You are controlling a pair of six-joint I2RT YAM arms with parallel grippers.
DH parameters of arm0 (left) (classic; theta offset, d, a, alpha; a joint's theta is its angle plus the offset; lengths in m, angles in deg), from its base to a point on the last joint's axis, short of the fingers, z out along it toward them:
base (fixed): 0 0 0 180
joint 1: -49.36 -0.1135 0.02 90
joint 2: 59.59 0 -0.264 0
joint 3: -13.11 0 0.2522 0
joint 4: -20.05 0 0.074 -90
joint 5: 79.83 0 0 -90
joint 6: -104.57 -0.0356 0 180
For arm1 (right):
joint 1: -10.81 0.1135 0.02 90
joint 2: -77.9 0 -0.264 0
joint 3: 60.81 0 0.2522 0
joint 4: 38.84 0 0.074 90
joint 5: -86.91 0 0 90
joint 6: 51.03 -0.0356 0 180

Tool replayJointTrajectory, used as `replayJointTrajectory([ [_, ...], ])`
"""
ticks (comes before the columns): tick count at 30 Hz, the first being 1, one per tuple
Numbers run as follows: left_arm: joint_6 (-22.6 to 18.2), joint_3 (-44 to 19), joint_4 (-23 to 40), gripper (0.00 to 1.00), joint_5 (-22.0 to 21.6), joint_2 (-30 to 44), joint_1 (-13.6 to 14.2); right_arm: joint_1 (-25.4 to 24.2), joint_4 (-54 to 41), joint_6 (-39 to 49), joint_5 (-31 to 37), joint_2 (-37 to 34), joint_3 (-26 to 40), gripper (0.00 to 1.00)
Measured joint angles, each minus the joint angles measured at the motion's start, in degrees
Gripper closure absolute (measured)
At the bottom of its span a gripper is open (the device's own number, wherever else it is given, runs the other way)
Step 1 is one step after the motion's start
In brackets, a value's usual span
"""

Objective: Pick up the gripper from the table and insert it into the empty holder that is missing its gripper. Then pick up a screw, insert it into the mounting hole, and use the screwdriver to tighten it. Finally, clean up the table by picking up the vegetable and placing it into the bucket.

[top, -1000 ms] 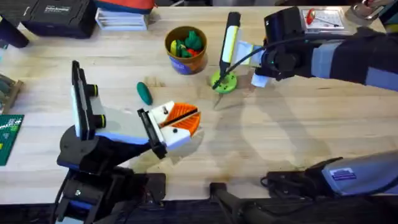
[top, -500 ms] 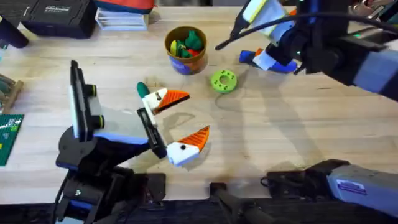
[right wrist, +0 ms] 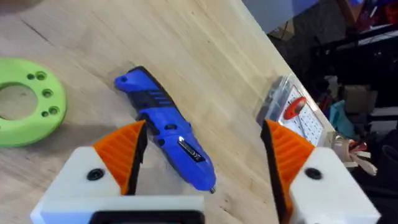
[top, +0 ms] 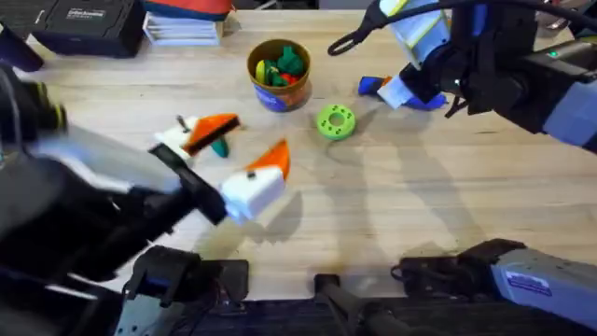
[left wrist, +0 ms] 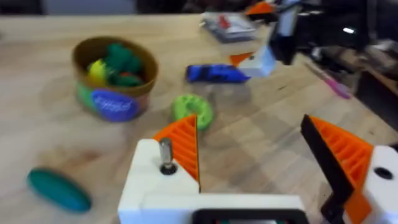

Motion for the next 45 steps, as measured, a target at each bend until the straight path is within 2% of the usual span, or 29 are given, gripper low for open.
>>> replayJointTrajectory([
  [5,0.26,-12.91,15.27,0.015,-10.92,17.06,0.00,1.16,-0.01,-0.41,-0.78,0.00,0.00,0.007],
  [7,0.39,-16.60,19.16,0.015,-14.64,24.13,0.00,1.43,0.00,-0.49,-0.97,0.00,0.00,0.007],
  [10,0.43,-21.23,20.39,0.014,-18.60,35.09,-0.02,1.68,0.00,-0.61,-1.02,0.00,0.00,0.007],
  [16,0.41,-26.23,18.88,0.014,-20.55,49.48,-0.02,1.68,-0.79,-0.61,-1.17,0.00,0.00,0.008],
  [18,0.57,-26.38,18.80,0.014,-21.38,52.69,-0.02,1.68,-1.07,-0.61,-1.17,0.00,0.00,0.007],
  [20,2.60,-26.40,19.57,0.014,-22.88,55.45,-0.30,1.68,-1.33,-0.63,-1.17,0.00,0.00,0.007],
  [25,14.14,-26.40,21.43,0.015,-27.74,61.91,-4.23,1.68,-2.96,-0.61,-1.17,0.00,0.00,0.007],
  [28,18.00,-26.40,20.13,0.015,-29.20,64.82,-6.07,1.68,-3.63,-0.61,-1.17,0.00,0.00,0.008],
  [34,21.14,-26.40,16.16,0.015,-31.80,70.64,-6.56,1.68,-3.67,-0.61,-1.17,0.00,0.00,0.007],
  [41,23.57,-26.40,15.46,0.020,-32.31,77.34,-6.56,1.68,-3.67,-0.61,-1.17,0.00,0.00,0.007],
  [43,23.88,-26.40,15.36,0.103,-32.43,78.40,-6.56,1.68,-3.67,-0.62,-1.17,0.00,0.00,0.007],
  [44,24.10,-26.40,15.29,0.194,-32.47,78.81,-6.56,1.68,-3.67,-0.61,-1.17,0.00,0.00,0.007],
  [45,24.23,-26.40,15.30,0.333,-32.49,79.12,-6.58,1.68,-3.67,-0.63,-1.17,0.00,0.00,0.007],
])
